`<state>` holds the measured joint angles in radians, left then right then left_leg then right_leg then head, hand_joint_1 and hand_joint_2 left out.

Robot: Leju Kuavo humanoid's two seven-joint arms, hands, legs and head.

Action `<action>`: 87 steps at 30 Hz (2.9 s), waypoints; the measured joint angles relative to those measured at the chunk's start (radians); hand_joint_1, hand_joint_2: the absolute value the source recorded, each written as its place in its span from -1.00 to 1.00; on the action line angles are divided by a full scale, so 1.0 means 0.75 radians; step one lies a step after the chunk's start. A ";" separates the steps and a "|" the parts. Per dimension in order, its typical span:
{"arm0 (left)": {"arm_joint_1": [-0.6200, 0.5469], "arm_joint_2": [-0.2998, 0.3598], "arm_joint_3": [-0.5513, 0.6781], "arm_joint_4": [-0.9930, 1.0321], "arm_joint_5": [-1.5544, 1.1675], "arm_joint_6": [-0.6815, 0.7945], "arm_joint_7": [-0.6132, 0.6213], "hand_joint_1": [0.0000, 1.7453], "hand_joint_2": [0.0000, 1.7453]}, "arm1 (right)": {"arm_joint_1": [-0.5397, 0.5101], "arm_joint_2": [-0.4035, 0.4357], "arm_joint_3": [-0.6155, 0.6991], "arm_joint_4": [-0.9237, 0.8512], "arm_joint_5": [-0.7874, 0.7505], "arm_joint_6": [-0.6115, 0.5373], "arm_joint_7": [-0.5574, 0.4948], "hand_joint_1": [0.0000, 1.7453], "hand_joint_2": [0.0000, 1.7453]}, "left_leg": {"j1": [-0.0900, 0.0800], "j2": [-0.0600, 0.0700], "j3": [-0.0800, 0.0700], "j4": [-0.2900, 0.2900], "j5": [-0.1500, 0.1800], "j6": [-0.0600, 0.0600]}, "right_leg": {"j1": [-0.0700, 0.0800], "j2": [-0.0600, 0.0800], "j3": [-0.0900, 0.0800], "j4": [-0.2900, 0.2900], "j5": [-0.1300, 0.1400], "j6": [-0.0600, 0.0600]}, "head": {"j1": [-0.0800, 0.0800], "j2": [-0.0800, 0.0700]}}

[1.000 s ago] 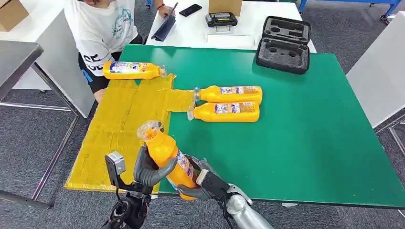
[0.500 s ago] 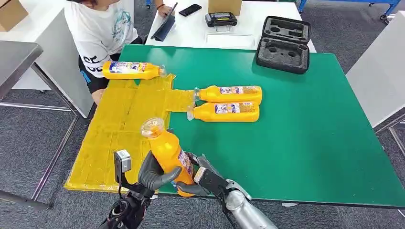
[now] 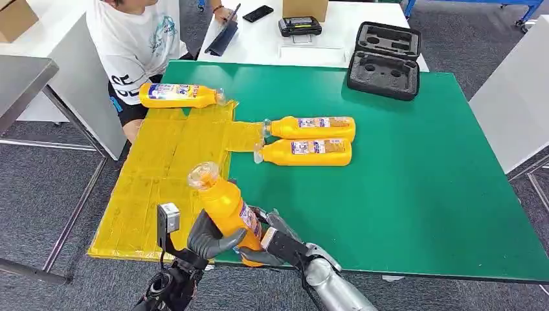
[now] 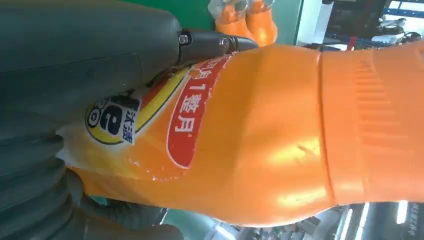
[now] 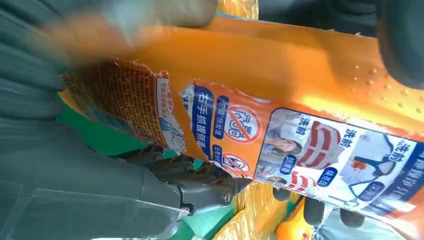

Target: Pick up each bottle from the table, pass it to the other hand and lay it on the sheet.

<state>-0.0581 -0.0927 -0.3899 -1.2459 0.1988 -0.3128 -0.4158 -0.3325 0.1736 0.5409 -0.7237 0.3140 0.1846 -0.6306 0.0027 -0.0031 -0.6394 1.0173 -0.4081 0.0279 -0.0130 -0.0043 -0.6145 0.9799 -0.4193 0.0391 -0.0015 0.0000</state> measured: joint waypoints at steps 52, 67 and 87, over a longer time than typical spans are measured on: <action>0.036 -0.016 0.026 -0.080 -0.122 0.195 -0.102 1.00 1.00 | -0.040 0.002 0.044 0.038 0.088 -0.001 0.042 -1.00 1.00 | 0.000 0.000 0.000 0.000 0.000 0.000 | 0.000 0.000 -0.001 0.000 0.000 0.000 | 0.000 0.000; 0.044 -0.003 0.078 -0.200 -0.160 0.220 -0.140 1.00 1.00 | 0.005 -0.021 -0.036 -0.063 0.023 -0.090 0.085 -1.00 -1.00 | 0.000 0.000 0.000 0.000 0.000 0.000 | 0.000 0.000 0.000 0.000 0.000 0.000 | 0.000 0.000; 0.123 0.043 0.285 -0.426 -0.676 0.645 -0.200 1.00 1.00 | 0.171 -0.062 -0.264 -0.439 0.008 -0.080 0.063 -1.00 -1.00 | 0.000 0.000 0.000 0.000 0.000 -0.001 | 0.000 0.000 -0.001 0.000 0.000 0.000 | 0.001 0.000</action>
<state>0.0343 -0.0603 -0.1762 -1.5656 -0.3082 0.1708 -0.5657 -0.2043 0.1270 0.3433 -1.0530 0.3197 0.1248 -0.5837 0.0028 -0.0031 -0.6396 1.0173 -0.4084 0.0275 -0.0130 -0.0042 -0.6149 0.9799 -0.4194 0.0390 -0.0011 0.0000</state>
